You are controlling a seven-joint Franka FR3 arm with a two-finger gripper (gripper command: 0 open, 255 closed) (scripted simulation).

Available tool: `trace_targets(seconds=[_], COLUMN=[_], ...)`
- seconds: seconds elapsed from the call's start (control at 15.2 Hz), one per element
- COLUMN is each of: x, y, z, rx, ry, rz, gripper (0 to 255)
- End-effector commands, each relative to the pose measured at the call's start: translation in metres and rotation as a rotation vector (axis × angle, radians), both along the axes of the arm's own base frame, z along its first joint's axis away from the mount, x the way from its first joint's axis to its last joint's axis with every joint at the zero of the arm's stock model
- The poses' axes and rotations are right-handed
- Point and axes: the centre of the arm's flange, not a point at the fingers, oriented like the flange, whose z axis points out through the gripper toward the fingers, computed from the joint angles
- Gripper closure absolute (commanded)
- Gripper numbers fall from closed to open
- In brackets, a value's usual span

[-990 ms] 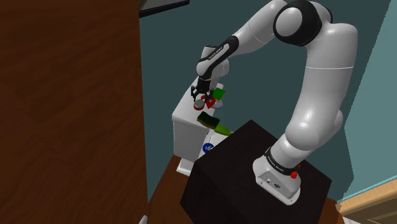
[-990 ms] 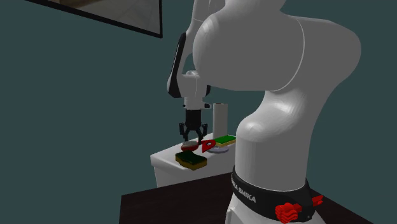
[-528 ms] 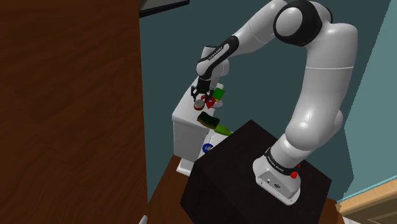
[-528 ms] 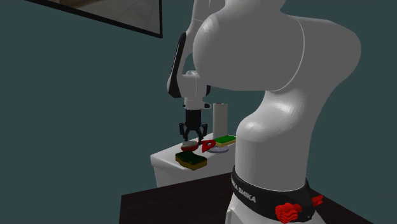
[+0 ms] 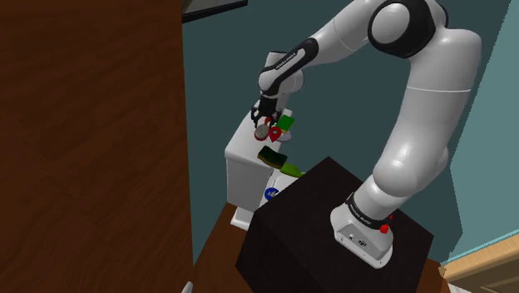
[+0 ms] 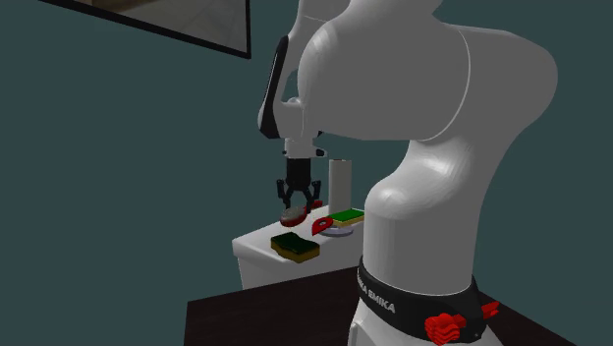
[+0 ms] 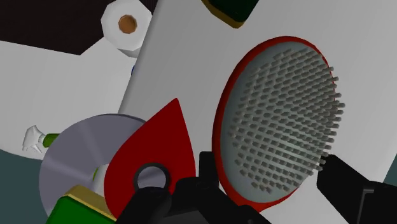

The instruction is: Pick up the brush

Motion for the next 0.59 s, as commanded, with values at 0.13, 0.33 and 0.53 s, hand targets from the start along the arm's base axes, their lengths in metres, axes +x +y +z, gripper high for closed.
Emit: trace_targets(seconds=[0.13, 0.33, 0.53], x=[-0.001, -0.001, -0.001], y=[0.0, 0.0, 0.0], z=[0.022, 0.038, 0.044], rx=[0.0, 0.0, 0.0], ry=[0.0, 0.0, 0.0], rz=[0.0, 0.0, 0.0], gripper=[255, 255, 255])
